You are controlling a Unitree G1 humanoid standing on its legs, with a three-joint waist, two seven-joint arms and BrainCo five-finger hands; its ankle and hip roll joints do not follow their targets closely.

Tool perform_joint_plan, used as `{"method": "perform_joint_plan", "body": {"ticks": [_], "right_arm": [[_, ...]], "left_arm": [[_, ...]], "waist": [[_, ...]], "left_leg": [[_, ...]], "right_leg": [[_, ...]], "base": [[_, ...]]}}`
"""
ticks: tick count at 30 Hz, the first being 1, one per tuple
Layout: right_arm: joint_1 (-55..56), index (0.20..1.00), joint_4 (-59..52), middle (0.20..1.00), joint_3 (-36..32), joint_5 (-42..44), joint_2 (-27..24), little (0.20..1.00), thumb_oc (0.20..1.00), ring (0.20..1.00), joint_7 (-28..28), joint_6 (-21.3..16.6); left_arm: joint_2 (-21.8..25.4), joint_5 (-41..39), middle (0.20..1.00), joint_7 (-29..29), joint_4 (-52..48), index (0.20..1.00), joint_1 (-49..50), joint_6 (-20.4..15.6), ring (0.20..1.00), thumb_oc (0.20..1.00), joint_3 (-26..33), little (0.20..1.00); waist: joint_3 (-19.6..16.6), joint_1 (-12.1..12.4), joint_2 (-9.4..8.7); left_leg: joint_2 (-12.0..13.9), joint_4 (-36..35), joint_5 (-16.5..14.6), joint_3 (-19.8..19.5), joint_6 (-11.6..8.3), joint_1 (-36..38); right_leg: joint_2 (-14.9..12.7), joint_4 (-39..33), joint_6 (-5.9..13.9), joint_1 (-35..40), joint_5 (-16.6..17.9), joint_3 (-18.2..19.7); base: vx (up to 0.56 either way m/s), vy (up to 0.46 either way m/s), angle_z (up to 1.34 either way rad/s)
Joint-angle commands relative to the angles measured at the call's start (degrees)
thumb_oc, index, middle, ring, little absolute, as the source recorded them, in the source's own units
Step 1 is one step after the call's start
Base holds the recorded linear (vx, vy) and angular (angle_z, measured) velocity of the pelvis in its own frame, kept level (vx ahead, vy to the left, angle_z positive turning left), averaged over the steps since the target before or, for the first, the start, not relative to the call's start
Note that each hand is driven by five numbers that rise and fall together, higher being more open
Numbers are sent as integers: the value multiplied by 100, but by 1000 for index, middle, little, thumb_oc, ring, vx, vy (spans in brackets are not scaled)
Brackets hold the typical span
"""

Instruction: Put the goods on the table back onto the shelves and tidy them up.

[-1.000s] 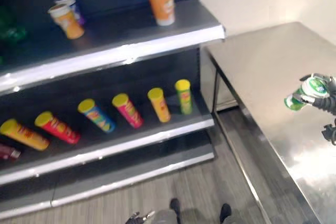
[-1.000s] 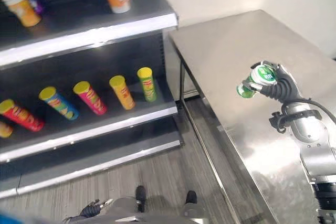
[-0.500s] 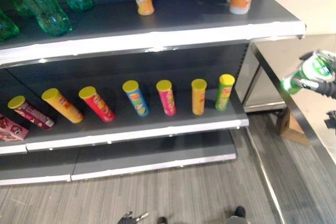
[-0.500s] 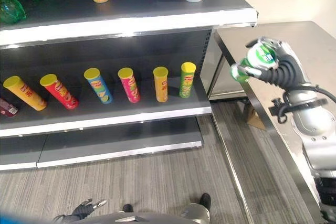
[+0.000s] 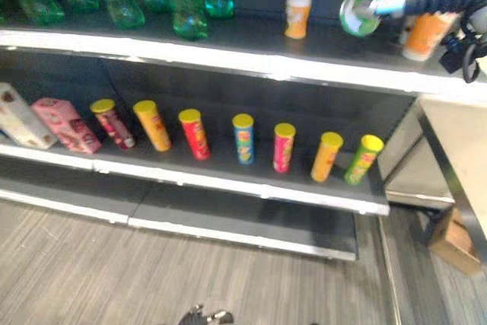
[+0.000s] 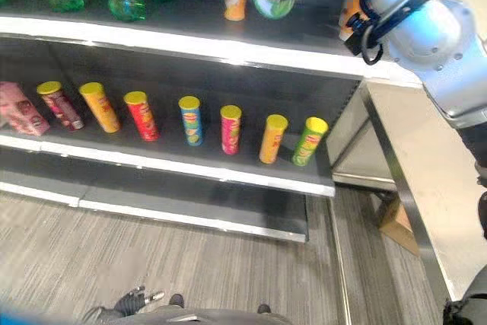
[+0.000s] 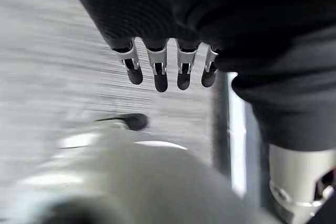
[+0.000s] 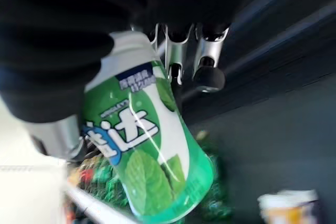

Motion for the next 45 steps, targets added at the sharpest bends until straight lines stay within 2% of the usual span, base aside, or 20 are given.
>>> {"method": "perform_joint_plan", "body": {"ticks": [1,6,8,10,17,35,45], "right_arm": [[162,200,600,200,-62,209,31,200,200,200,-112,137],[-349,200,1769,200,483,266,522,200,200,200,-56,275],[-497,200,2714,200,639,319,890,200,200,200,-17,370],[-584,200,3377,200,692,327,1147,200,200,200,1,461],[-640,200,4476,200,643,276,1561,200,200,200,-15,629],[-737,200,5395,200,626,29,2041,200,200,200,-100,783],[-907,200,5465,200,955,-336,1971,200,200,200,-38,810]], "left_arm": [[353,-293,1000,87,231,1000,-317,-56,1000,1000,-63,1000],[321,-386,1000,147,274,1000,-321,-68,1000,1000,-179,1000],[313,-477,1000,148,309,1000,-276,-65,1000,1000,-235,1000],[318,-508,1000,155,317,1000,-270,-71,1000,1000,-291,1000],[289,-579,1000,164,331,1000,-239,-83,1000,1000,-410,1000],[297,-610,1000,201,283,1000,-288,-62,1000,1000,-542,1000],[303,-588,1000,194,237,1000,-303,-94,1000,1000,-564,1000]], "waist": [[-169,-10,-206],[-200,164,-195],[-205,289,-191],[-192,393,-181],[-188,552,-163],[-153,748,-195],[-117,787,-266]], "left_leg": [[-336,-34,-268,-103,-77,19],[-328,-23,-226,-300,-117,-23],[-335,-21,-201,-411,-142,-34],[-332,-30,-168,-472,-158,-67],[-336,-41,-128,-621,-180,-110],[-339,-63,-91,-789,-209,-181],[-343,-60,-98,-835,-206,-222]], "right_leg": [[-239,324,78,-293,-98,-266],[-265,371,34,-143,-206,-607],[-277,356,19,-60,-228,-796],[-277,351,10,-29,-248,-922],[-264,331,-12,45,-295,-1118],[-260,308,-40,156,-350,-1427],[-281,348,-23,116,-358,-1481]], "base": [[85,-117,53],[61,-96,41],[73,-102,20],[40,-73,36],[31,-44,18],[6,-11,6],[4,6,6]]}}
